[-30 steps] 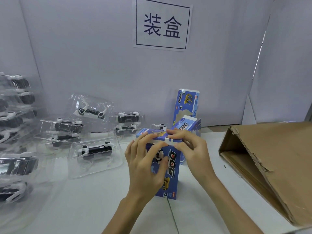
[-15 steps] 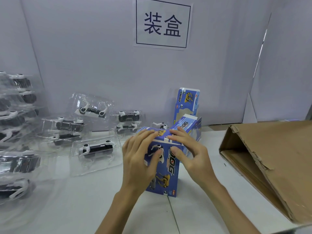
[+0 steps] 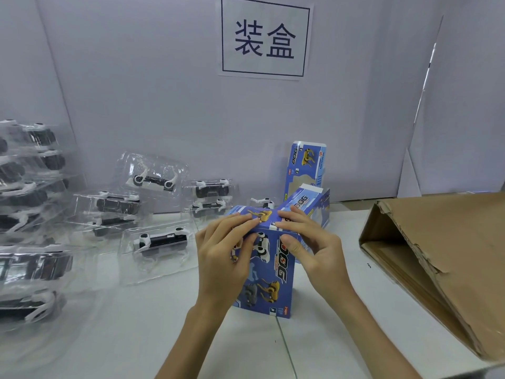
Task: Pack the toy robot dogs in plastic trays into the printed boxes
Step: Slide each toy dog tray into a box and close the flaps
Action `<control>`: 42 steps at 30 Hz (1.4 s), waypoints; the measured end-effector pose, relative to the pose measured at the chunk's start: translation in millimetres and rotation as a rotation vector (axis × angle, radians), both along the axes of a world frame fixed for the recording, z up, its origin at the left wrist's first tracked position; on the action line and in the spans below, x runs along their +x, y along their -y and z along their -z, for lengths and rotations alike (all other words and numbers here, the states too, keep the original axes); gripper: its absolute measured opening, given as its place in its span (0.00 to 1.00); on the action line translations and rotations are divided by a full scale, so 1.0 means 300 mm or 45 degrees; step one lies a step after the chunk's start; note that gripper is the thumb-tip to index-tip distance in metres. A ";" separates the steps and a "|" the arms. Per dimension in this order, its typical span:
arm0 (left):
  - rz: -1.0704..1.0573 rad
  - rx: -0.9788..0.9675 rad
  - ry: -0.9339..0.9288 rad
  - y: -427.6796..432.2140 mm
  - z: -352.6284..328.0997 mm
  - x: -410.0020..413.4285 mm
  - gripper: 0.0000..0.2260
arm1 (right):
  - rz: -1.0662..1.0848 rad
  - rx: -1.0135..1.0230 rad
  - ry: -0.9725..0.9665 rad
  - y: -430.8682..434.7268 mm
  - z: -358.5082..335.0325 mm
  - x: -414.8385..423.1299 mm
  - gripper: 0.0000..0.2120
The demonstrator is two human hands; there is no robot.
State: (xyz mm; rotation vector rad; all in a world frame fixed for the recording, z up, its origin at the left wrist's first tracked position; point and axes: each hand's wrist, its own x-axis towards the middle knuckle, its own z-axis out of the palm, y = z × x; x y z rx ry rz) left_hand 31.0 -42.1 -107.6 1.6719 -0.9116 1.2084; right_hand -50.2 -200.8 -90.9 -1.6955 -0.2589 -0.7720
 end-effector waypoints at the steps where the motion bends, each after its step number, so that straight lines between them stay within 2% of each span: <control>1: -0.001 -0.004 0.001 0.001 0.000 0.001 0.10 | -0.003 0.009 0.002 0.000 0.000 0.001 0.12; 8: 0.034 -0.026 -0.062 0.001 0.003 -0.001 0.10 | -0.022 0.013 0.005 0.003 -0.002 0.004 0.12; 13: 0.024 -0.022 -0.124 0.003 -0.011 -0.004 0.06 | -0.046 0.025 0.015 0.004 0.000 0.007 0.11; 16: 0.029 -0.010 -0.103 -0.003 -0.020 0.001 0.09 | -0.086 0.026 0.002 0.011 -0.003 0.013 0.10; 21: 0.038 -0.043 -0.041 -0.015 0.001 0.009 0.09 | -0.168 0.067 -0.016 0.026 -0.020 0.032 0.08; 25: 0.076 -0.062 -0.156 -0.026 0.004 0.004 0.14 | -0.229 0.177 -0.044 0.051 -0.029 0.041 0.07; 29: 0.211 -0.223 -0.266 -0.045 -0.001 0.005 0.07 | -0.286 0.243 -0.055 0.051 -0.028 0.049 0.11; 35: 0.193 -0.217 -0.235 -0.038 -0.002 0.005 0.03 | -0.339 0.327 -0.058 0.045 -0.022 0.048 0.10; 42: 0.232 -0.255 -0.265 -0.028 -0.002 -0.001 0.07 | -0.342 0.335 -0.080 0.045 -0.028 0.042 0.11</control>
